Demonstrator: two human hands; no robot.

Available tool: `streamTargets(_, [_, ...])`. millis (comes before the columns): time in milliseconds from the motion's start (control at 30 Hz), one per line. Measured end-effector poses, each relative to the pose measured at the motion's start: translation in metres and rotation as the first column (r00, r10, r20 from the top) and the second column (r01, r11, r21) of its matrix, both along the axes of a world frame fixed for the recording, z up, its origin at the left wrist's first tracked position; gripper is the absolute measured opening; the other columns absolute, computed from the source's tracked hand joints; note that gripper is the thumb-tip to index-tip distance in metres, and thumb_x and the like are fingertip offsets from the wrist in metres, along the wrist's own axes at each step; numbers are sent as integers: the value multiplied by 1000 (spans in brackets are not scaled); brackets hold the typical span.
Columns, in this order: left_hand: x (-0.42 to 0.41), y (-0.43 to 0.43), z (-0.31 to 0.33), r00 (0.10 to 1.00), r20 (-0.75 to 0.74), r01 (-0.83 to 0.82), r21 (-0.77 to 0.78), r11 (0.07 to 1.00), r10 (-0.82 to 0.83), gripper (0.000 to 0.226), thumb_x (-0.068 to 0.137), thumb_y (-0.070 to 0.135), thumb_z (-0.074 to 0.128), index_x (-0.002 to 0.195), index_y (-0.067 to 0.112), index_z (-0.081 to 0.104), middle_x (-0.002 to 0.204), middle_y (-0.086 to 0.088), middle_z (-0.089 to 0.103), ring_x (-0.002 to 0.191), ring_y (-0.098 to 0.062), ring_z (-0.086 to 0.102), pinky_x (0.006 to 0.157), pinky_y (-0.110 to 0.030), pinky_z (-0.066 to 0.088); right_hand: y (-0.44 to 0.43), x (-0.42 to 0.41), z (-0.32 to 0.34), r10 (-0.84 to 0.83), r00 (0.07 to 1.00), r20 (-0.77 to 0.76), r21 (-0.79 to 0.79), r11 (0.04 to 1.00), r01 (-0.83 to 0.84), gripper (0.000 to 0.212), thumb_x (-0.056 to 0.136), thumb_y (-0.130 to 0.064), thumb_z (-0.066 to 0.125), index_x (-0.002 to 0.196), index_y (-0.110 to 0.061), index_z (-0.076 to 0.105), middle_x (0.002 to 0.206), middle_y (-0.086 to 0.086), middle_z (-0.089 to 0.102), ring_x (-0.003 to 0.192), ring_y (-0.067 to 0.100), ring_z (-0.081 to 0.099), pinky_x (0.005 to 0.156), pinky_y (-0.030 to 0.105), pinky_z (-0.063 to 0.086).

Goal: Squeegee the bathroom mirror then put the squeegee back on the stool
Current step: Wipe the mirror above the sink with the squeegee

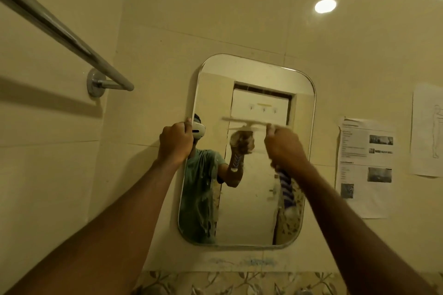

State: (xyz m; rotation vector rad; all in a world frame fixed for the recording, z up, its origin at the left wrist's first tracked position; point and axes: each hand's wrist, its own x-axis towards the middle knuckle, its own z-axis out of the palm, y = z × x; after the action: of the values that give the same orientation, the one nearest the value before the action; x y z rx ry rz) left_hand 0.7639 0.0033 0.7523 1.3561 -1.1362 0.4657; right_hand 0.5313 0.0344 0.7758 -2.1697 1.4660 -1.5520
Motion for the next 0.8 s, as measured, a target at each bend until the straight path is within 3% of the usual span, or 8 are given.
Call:
streamTargets(100, [0, 0, 0, 1000, 10, -7, -4, 1000, 7, 54, 104, 36, 30, 99, -3, 68, 95, -23, 70, 90, -36, 65, 71, -34, 47, -7, -4, 69, -26, 999, 33, -149, 988, 31, 38, 104, -30, 33, 77, -10, 51, 70, 8, 59, 48, 14, 54, 48, 26, 50])
streamTargets(167, [1, -1, -1, 1000, 5, -8, 3, 1000, 8, 55, 103, 37, 29, 99, -2, 68, 96, -23, 69, 91, -37, 64, 76, -37, 49, -13, -4, 111, -45, 998, 46, -182, 982, 53, 33, 104, -28, 33, 92, -5, 54, 76, 8, 58, 52, 16, 56, 57, 33, 55])
streamTargets(233, [2, -2, 0, 1000, -1, -13, 15, 1000, 13, 55, 103, 37, 29, 101, -2, 67, 98, -23, 69, 92, -37, 63, 78, -38, 51, -18, -5, 132, -88, 996, 32, -155, 984, 92, 34, 103, -26, 34, 114, -2, 55, 76, 4, 54, 53, 15, 57, 49, 29, 52])
streamTargets(300, [2, -2, 1, 1000, 3, -9, 18, 1000, 9, 55, 103, 38, 28, 100, -1, 67, 98, -23, 69, 92, -37, 63, 80, -40, 52, -21, -5, 124, -90, 996, -1, -136, 987, 89, 34, 103, -23, 34, 122, -1, 52, 79, 5, 55, 55, 16, 58, 44, 25, 49])
streamTargets(433, [0, 0, 1, 1000, -14, -7, 13, 1000, 7, 55, 103, 37, 29, 101, -2, 67, 99, -24, 69, 94, -38, 63, 82, -42, 53, -23, -2, 45, -21, 1000, 10, -70, 997, 21, 38, 104, -30, 30, 94, -5, 57, 65, 3, 55, 44, 11, 52, 32, 15, 41])
streamTargets(567, [-1, 5, 1, 1000, 2, 5, 16, 1000, -5, 54, 104, 34, 29, 100, -4, 67, 99, -25, 70, 94, -40, 63, 82, -41, 52, -7, 0, -10, 11, 999, 33, 37, 999, -12, 45, 104, -37, 30, 73, -13, 52, 60, 3, 55, 44, 12, 53, 40, 22, 43])
streamTargets(733, [-1, 7, 0, 1000, 7, 7, -4, 1000, -7, 51, 104, 32, 31, 100, -3, 67, 96, -23, 71, 90, -36, 66, 74, -34, 49, -4, -6, 74, -27, 1000, 15, -131, 991, 29, 40, 105, -30, 32, 75, -10, 50, 72, 8, 57, 49, 14, 53, 51, 27, 50])
streamTargets(800, [-1, 6, -1, 1000, 17, 3, -12, 1000, -3, 51, 104, 32, 31, 98, -3, 68, 94, -23, 71, 87, -35, 66, 73, -34, 51, -9, -5, 112, -72, 997, -7, -177, 982, 70, 32, 104, -24, 34, 96, -2, 56, 76, 8, 55, 53, 15, 54, 49, 27, 48])
